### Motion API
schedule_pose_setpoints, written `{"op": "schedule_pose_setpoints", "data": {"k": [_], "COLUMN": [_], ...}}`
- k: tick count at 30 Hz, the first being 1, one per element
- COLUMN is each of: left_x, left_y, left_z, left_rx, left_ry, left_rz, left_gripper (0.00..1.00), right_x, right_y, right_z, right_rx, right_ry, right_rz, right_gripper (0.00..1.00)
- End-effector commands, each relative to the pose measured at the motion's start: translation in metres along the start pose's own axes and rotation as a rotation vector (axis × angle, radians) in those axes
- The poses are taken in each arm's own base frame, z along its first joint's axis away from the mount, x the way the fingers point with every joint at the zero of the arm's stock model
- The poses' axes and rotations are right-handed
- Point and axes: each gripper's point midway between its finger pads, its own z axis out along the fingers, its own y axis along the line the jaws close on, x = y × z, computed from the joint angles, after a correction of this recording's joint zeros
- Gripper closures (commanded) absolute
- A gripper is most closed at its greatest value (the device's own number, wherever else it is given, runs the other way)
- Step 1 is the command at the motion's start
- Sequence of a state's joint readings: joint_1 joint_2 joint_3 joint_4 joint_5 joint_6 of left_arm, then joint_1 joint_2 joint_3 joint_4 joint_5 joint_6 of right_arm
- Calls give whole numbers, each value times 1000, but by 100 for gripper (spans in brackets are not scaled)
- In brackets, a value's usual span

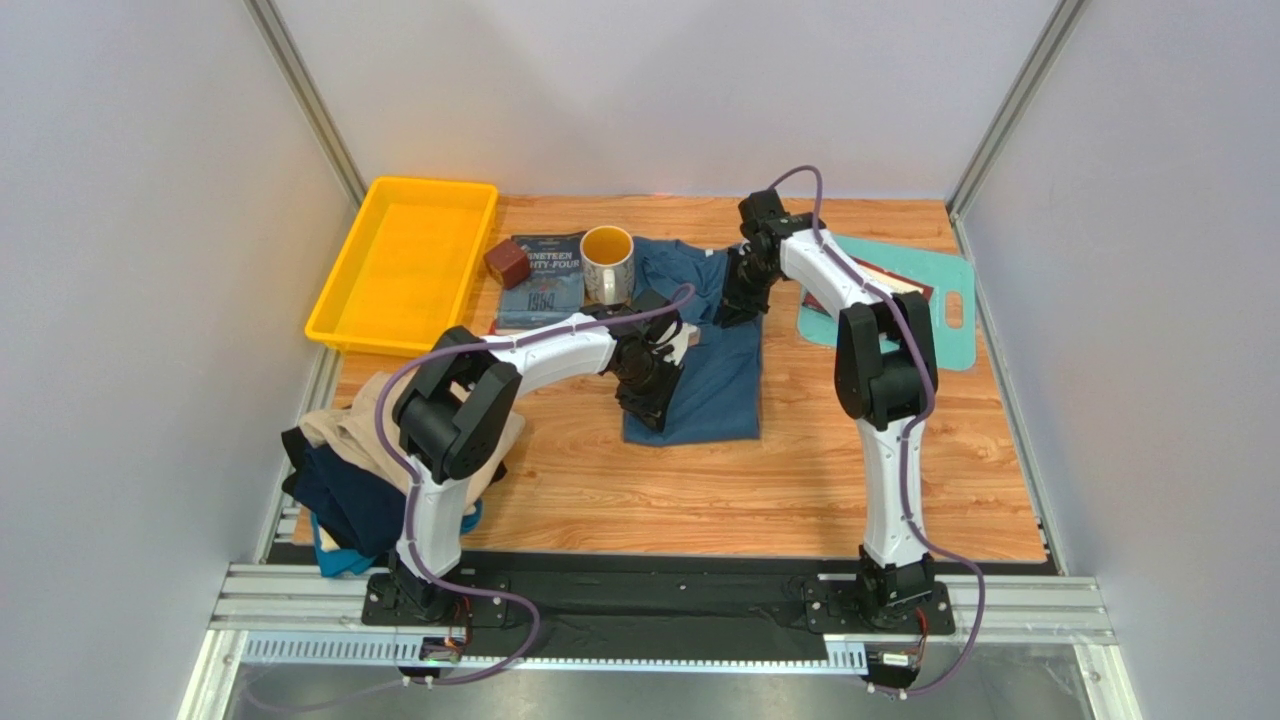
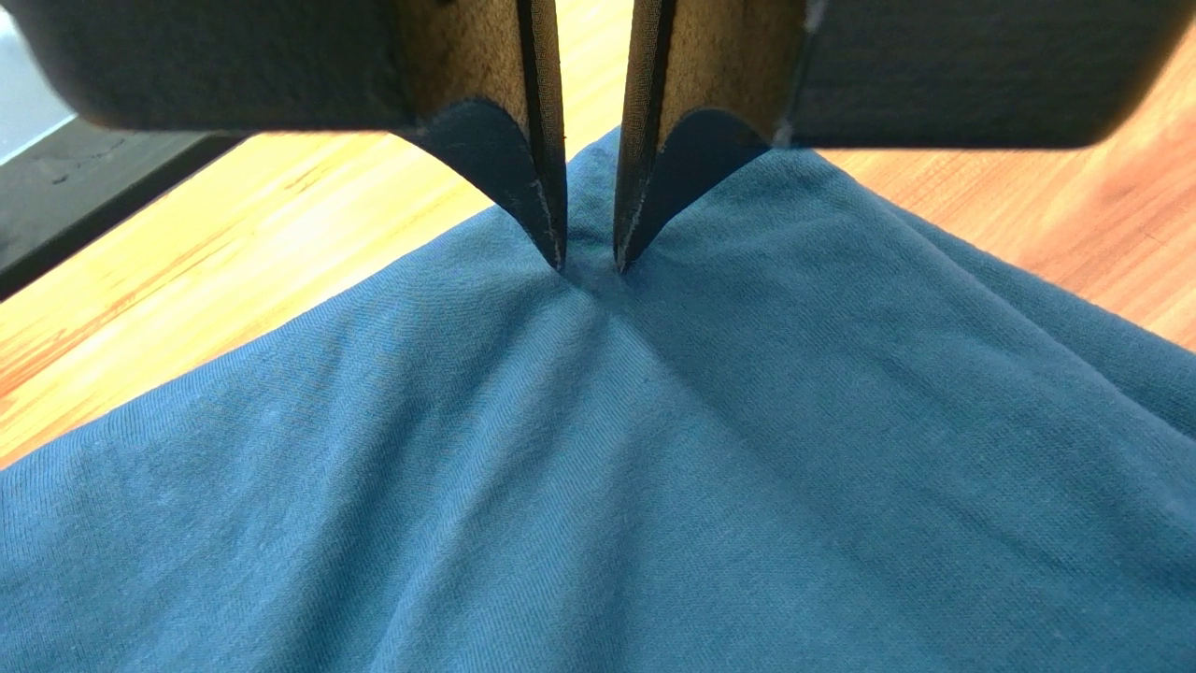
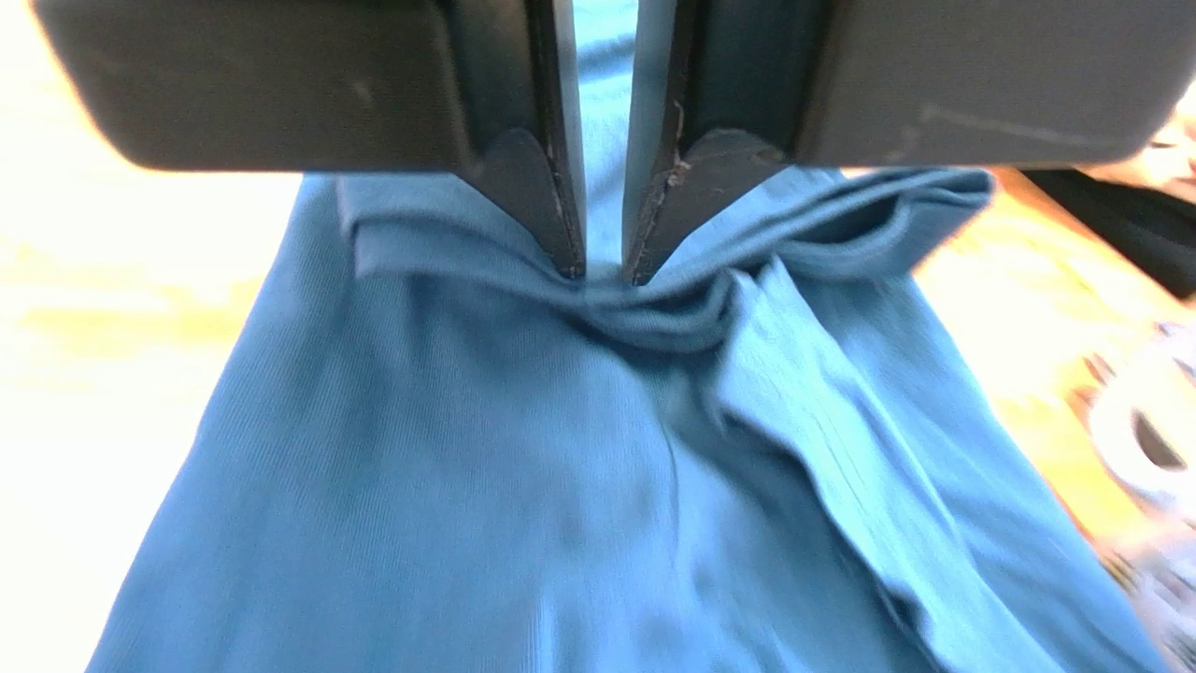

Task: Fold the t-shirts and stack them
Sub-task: Fold the folded rectangular tshirt in 1/3 of the way, then grab one side of the 2/3 rectangular tshirt with both arms

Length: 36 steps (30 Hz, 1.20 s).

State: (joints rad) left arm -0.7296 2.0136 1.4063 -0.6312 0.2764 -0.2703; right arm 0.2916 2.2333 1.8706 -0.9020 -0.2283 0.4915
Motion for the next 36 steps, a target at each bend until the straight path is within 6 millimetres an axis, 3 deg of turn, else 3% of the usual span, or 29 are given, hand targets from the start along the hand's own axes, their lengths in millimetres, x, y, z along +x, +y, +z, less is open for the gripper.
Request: {"op": "schedule_pose_setpoints", "data": {"k": [1,4,8,12,14,17,23,29,36], "left_x": [22,21,14,-13,-24,-34,-35,-34,-29], "left_y": [9,7,6,1,2,12,31,19,5], "left_z": [-1,-4,-13,-37,-53,-76,-105,-86,-49], "left_rx": [-27,-20,-35,-63,-75,-91,-91,6,40], "left_ry": [63,59,42,-42,-90,-142,-194,-145,-90], "left_rz": [25,30,28,42,40,-1,-40,-50,-24], "left_gripper": [74,72,58,54,53,52,52,55,56], "right_x": [-32,-39,-39,-7,22,62,100,121,153], "right_y": [9,19,19,10,-1,-15,3,10,-15], "right_z": [-4,-20,-60,-90,-97,-94,-102,-85,-51], "right_rx": [-26,-63,-97,-120,-113,-116,-235,-211,-133], "right_ry": [-71,-90,-106,-58,-9,68,101,170,279], "right_rz": [-30,-40,-38,-57,-70,-59,-41,-73,-62], "right_gripper": [77,71,56,48,46,44,44,46,48]}}
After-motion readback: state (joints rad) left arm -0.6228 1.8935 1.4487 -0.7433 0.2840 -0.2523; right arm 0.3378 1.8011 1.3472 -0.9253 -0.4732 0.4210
